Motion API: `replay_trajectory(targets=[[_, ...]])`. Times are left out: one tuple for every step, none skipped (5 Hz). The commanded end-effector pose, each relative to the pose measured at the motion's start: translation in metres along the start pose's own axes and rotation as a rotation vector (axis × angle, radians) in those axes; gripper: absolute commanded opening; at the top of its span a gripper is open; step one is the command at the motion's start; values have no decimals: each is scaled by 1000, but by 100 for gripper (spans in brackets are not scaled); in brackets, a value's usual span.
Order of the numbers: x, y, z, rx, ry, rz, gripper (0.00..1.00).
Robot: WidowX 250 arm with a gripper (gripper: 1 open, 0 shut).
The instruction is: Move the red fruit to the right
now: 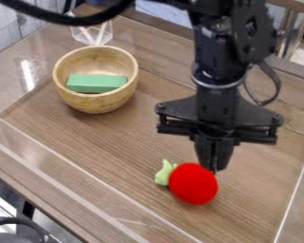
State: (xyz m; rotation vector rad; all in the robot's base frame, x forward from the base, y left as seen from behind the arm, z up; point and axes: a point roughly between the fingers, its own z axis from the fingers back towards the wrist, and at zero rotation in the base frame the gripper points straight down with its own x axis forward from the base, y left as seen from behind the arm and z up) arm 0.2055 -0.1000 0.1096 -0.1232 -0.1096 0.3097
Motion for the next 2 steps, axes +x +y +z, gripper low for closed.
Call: replay_trajectory(targets=[[4,-7,6,-19,-21,-26,0],[3,-9,4,-18,-19,-39,0]])
